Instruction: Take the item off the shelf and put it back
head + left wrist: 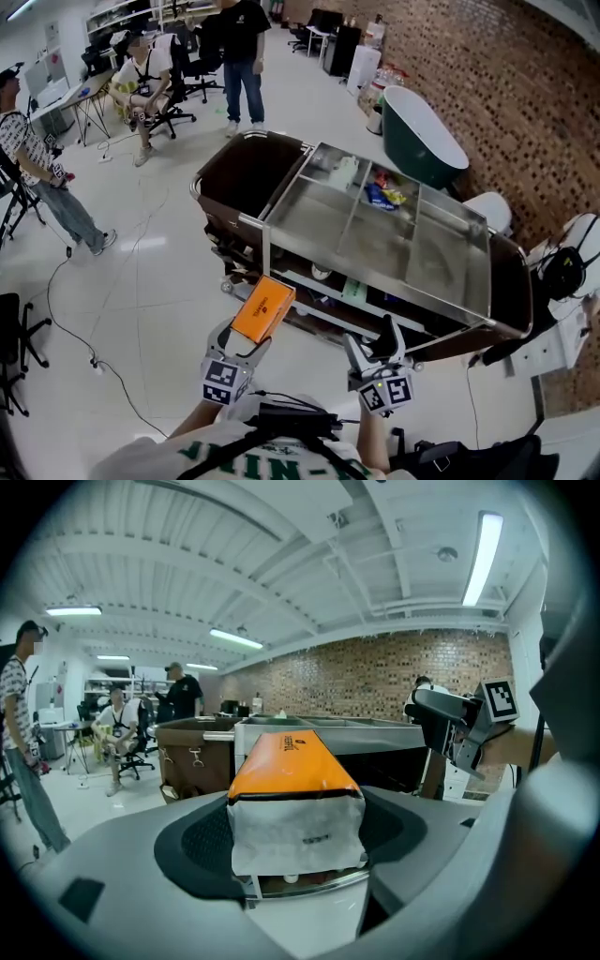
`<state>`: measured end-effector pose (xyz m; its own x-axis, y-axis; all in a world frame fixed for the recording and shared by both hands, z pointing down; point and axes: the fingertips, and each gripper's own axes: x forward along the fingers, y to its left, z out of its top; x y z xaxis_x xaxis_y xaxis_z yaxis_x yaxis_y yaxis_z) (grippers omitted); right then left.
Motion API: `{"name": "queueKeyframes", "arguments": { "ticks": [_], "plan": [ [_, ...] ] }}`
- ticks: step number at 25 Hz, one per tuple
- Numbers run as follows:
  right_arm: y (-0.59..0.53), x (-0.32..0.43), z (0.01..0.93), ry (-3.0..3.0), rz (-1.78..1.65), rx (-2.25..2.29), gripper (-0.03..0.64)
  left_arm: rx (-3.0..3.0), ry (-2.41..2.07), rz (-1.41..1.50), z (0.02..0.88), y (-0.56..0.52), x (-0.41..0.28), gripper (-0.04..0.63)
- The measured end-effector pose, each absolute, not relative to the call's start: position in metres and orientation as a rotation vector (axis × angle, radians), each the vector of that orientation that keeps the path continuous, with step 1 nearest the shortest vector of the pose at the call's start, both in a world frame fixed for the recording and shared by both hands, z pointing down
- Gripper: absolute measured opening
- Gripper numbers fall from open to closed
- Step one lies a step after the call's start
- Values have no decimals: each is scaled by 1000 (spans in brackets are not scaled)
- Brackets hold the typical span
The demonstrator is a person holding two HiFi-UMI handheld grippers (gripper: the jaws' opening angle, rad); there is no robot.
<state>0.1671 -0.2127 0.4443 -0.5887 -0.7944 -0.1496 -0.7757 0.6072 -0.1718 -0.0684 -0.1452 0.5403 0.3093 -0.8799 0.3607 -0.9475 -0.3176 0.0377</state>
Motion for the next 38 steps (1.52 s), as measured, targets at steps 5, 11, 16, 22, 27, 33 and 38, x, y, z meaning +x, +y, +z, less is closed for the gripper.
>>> {"name": "queueKeyframes", "arguments": {
  "ticks": [5,11,16,22,27,33,38],
  "plan": [
    [-206,177,448,2614,-133,-1343,462,2313,-1647,430,561,-148,-63,359],
    [-196,187,455,2617,-153,-1393,462,2286,-1614,447,598,-158,-55,359],
    [-190,194,459,2593,-175,-1443,462,2238,-1627,445,638,-197,-53,359],
    [-184,197,470,2612,-197,-1479,462,2235,-1685,516,679,-267,-39,359],
    [-174,212,479,2595,-222,-1544,462,2119,-1732,462,712,-324,-35,360],
    [-159,235,493,2574,-267,-1634,462,2034,-1784,461,739,-381,-39,360],
    [-149,244,503,2581,-310,-1679,462,2017,-1771,477,759,-418,-36,362]
  ]
}}
